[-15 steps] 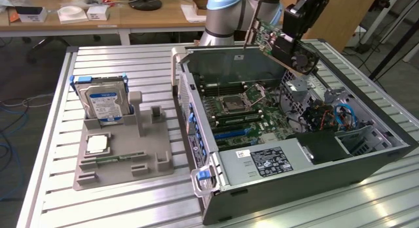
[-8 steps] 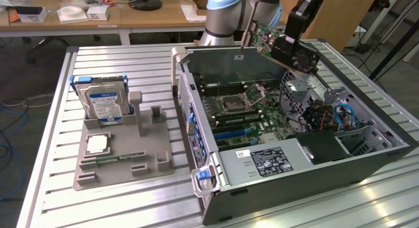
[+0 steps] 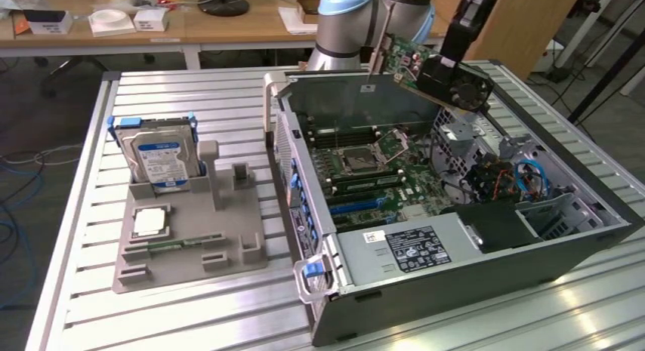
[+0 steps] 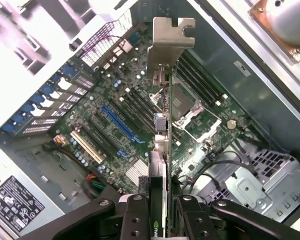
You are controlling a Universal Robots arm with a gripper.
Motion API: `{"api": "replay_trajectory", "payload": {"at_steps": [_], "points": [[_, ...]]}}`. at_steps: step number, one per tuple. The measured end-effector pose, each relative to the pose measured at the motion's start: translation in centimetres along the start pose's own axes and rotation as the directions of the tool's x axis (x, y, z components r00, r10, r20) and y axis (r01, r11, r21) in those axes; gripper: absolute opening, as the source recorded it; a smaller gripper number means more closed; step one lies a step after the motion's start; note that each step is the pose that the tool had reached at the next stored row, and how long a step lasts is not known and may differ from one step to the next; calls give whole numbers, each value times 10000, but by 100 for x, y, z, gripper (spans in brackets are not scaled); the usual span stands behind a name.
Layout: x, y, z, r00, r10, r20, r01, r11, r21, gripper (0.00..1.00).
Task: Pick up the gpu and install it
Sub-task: 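Insert the gpu into the slot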
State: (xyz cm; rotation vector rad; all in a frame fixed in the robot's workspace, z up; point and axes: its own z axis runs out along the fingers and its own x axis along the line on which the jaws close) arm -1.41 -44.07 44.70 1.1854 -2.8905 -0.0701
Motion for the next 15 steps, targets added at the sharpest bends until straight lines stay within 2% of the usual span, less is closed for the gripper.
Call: {"api": "replay_trajectory", "payload": {"at_steps": [8, 15], "points": [[0, 0, 3, 9957, -926, -45, 926, 9957, -4, 26], [0, 0, 7, 9830, -1834, -88, 1834, 9830, -11, 26]]}}
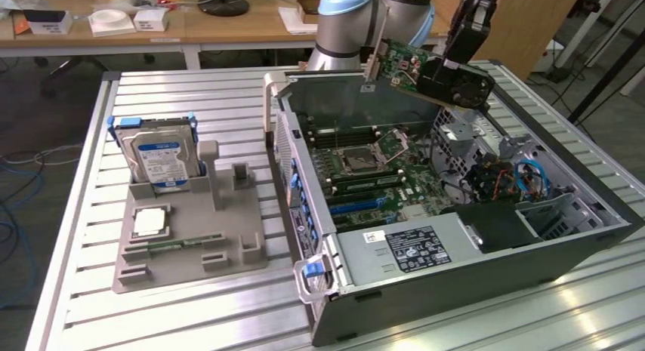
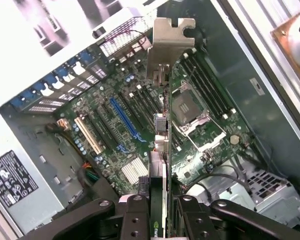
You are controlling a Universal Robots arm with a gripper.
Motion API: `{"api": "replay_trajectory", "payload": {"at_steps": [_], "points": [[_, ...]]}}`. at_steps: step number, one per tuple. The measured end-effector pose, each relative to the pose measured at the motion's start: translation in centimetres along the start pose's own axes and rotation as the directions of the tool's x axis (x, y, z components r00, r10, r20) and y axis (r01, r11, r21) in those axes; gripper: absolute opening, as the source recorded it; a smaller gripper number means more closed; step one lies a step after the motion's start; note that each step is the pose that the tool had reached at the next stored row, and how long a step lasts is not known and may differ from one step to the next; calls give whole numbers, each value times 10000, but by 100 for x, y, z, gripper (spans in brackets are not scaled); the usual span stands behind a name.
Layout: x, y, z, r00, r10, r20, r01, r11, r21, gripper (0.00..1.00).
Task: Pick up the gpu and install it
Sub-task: 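Insert the gpu into the slot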
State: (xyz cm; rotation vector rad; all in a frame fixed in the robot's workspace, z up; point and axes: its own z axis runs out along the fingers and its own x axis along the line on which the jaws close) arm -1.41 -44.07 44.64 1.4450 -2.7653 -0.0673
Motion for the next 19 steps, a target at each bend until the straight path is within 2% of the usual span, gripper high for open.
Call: {"api": "replay_trajectory", "payload": {"at_steps": [5, 10, 15, 19], "points": [[0, 0, 2, 9976, -695, -33, 695, 9976, -2, 26], [0, -1, 5, 9903, -1387, -66, 1387, 9903, -7, 26], [0, -1, 7, 9783, -2070, -99, 2070, 9783, -13, 26], [0, -1, 10, 9653, -2608, -124, 2608, 9654, -21, 26]]}}
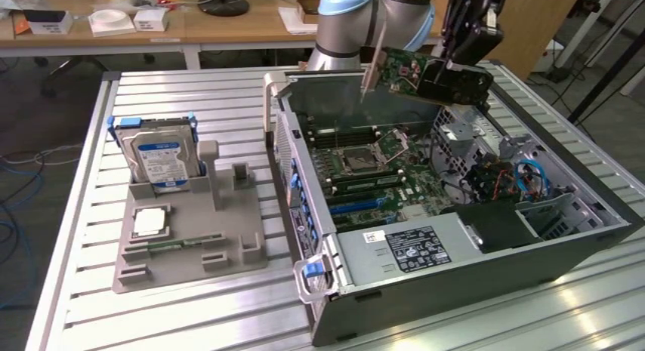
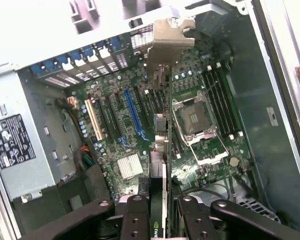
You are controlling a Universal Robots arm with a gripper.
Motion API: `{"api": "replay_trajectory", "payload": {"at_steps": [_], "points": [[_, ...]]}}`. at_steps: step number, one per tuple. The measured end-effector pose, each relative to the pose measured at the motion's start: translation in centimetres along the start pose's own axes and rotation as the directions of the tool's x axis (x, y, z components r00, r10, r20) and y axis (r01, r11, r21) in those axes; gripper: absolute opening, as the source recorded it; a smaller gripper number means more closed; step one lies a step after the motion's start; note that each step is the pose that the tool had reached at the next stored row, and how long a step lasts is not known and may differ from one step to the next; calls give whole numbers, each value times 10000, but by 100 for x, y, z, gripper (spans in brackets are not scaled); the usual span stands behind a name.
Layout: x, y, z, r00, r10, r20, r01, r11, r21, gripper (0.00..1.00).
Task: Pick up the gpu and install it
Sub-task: 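Insert the gpu into the slot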
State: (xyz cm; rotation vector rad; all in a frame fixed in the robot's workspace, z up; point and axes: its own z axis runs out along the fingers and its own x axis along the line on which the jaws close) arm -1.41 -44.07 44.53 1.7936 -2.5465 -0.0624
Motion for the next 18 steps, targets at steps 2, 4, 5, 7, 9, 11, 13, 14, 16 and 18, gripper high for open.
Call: {"api": "replay_trajectory", "payload": {"at_steps": [2, 4, 5, 7, 9, 11, 13, 14, 16, 18], "points": [[0, 0, 1, 9996, -276, -14, 276, 9996, 0, 26], [0, 0, 3, 9985, -554, -27, 554, 9985, -1, 26], [0, 0, 3, 9976, -694, -34, 694, 9976, -2, 26], [0, 0, 5, 9950, -998, -48, 998, 9950, -4, 26], [0, 0, 6, 9916, -1295, -62, 1295, 9916, -6, 26], [0, -1, 7, 9872, -1592, -76, 1592, 9873, -9, 26], [0, -1, 9, 9819, -1893, -90, 1893, 9819, -12, 26], [0, -1, 10, 9790, -2038, -97, 2038, 9790, -13, 26], [0, -1, 11, 9727, -2318, -112, 2318, 9728, -17, 26], [0, -1, 12, 9654, -2607, -124, 2607, 9654, -21, 26]]}}
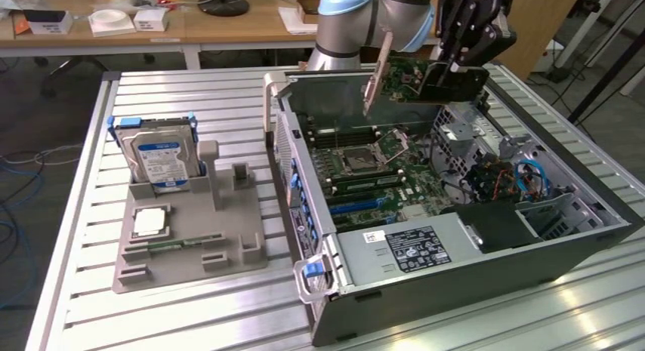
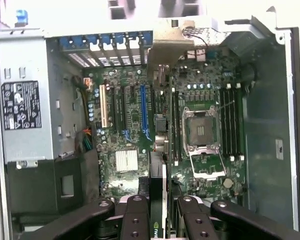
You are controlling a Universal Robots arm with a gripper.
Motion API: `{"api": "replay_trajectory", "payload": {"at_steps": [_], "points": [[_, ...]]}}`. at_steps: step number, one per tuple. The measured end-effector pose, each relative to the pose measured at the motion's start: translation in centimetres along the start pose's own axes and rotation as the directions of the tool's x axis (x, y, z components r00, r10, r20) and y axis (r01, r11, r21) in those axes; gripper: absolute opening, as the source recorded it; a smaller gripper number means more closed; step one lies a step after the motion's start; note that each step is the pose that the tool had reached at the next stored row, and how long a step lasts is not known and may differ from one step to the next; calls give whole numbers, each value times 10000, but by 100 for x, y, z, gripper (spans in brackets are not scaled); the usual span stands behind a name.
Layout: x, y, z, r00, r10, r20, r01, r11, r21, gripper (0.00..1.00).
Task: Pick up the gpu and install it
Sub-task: 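Insert the gpu into the slot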
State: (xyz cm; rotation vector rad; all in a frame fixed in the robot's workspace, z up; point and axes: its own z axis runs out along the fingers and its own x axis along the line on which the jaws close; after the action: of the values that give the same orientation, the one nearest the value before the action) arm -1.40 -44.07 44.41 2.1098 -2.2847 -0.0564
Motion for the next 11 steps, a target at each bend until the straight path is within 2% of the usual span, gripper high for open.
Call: {"api": "replay_trajectory", "payload": {"at_steps": [5, 9, 11], "points": [[0, 0, 1, 9978, -657, -33, 657, 9978, -2, 26], [-1, 1, 5, 9977, -678, -23, 678, 9977, 2, 26], [-5, 1, 13, 9977, -678, -16, 678, 9977, 61, 26]]}}
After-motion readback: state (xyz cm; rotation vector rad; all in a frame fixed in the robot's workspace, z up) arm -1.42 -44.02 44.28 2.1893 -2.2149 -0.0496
